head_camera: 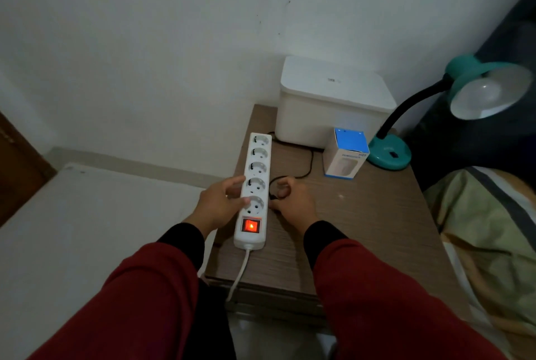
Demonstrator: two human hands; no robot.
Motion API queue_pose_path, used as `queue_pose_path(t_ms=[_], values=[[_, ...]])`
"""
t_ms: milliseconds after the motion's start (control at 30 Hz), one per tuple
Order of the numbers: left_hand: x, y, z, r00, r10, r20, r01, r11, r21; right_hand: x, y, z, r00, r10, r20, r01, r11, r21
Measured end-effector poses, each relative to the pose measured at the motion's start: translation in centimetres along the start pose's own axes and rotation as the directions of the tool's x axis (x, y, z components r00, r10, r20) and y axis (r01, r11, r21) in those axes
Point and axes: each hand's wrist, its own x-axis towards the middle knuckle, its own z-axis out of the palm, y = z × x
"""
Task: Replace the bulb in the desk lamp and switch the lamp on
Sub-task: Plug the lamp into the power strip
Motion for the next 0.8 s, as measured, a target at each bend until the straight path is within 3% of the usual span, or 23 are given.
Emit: queue_pose_path(t_ms=[200, 300, 567, 800], values=[[0.2, -0.5, -0.1, 0.999, -0.026, 0.022, 0.028, 0.995, -0.098, 0.2, -0.2, -0.3, 0.998, -0.025, -0.055, 0.023, 0.999, -0.042], [0.2, -0.4, 0.0, 0.999, -0.027, 0.024, 0.029, 0.993, -0.113, 0.2, -0.5, -0.9, 0.998, -0.008, -0.068, 0.013, 0.998, 0.065], [-0.2, -0.1, 0.2, 1.0, -0.02, -0.001, 0.02, 0.998, -0.061, -0.5, -4.0, -4.0, 0.989, -0.143, -0.04, 0.147, 0.902, 0.406], [-0.2, 0.0, 0.2, 0.999, -0.045, -0.003, 0.044, 0.996, -0.079, 0.1, -5.2, -1.6, 0.962, -0.215, -0.167, 0.25, 0.942, 0.226]])
